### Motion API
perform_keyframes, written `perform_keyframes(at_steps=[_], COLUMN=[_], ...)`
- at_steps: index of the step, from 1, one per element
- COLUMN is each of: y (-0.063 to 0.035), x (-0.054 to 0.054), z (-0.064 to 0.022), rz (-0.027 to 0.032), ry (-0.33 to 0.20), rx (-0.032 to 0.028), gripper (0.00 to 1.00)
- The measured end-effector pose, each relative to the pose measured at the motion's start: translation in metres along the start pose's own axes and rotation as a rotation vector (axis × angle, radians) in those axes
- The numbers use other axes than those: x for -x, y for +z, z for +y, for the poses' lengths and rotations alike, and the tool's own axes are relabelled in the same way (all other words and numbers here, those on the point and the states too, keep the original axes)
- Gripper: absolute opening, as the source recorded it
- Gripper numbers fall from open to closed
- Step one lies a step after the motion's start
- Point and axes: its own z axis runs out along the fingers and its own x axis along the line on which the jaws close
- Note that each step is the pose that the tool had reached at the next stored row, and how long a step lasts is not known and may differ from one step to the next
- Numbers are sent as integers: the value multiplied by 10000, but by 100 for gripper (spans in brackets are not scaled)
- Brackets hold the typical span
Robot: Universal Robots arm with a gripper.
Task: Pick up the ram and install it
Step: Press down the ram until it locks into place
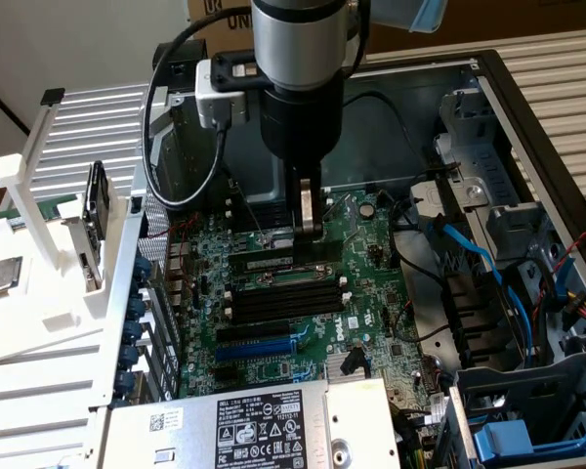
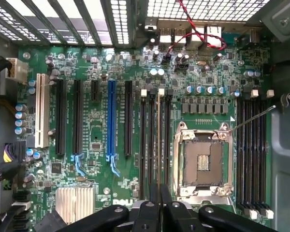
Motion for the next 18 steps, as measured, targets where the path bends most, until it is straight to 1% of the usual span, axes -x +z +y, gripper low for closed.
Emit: perform_keyframes(at_steps=[5,6,10,18], y=[51,75,93,159], x=[-29,-53,-66,-98], z=[-2,-4,-5,-7], rz=[1,0,1,0], ry=[0,0,-4,-3], rx=[1,0,1,0], gripper=[12,12,12,12])
